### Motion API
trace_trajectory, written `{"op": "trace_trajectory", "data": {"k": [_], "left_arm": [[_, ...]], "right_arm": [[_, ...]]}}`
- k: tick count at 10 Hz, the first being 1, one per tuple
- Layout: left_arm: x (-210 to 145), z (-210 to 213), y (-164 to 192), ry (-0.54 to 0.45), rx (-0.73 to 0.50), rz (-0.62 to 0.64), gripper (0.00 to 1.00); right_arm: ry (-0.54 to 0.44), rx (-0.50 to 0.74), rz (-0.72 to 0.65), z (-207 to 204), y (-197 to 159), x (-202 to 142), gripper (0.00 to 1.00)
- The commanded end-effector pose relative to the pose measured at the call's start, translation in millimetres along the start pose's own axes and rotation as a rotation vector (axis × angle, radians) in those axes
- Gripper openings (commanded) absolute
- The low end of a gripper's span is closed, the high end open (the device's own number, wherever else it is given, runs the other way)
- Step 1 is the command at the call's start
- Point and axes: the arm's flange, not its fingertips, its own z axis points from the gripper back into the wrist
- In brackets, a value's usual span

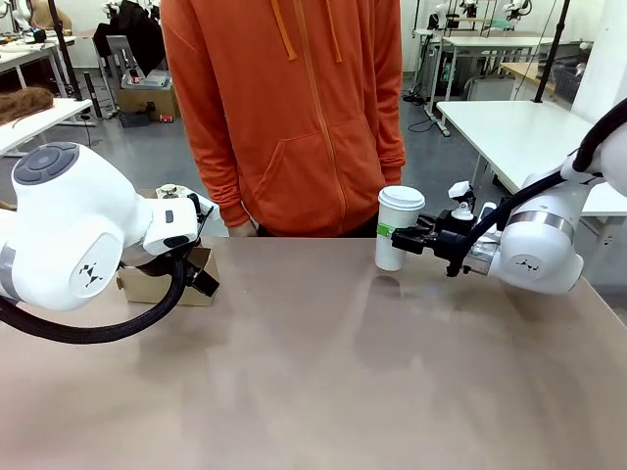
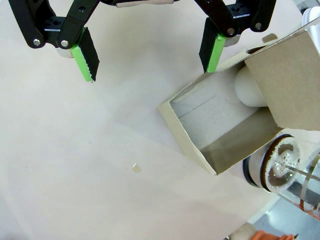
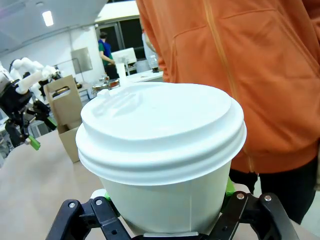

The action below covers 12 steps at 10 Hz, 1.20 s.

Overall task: Pour a drink into a cup and package it in a carrier.
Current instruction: When a person places the Paper Cup Lid on the 600 ml Paper Cup , lift the 600 ml Paper Cup.

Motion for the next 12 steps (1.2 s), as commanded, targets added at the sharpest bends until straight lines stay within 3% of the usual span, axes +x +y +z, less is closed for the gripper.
{"op": "trace_trajectory", "data": {"k": [1, 3, 6, 12], "left_arm": [[0, 0, 0, -0.001, -0.001, 0.001, 1.00], [0, 0, 0, -0.001, -0.001, 0.001, 1.00], [0, 0, 0, -0.001, -0.001, 0.001, 1.00], [0, 0, 0, -0.001, -0.001, 0.001, 1.00]], "right_arm": [[0.025, 0.021, 0.019, 11, 24, 62, 0.81], [0.009, 0.089, 0.043, 22, 55, 132, 0.81], [0.001, 0.136, 0.062, 48, 106, 205, 0.81], [-0.015, 0.120, 0.092, 60, 122, 226, 0.81]]}}
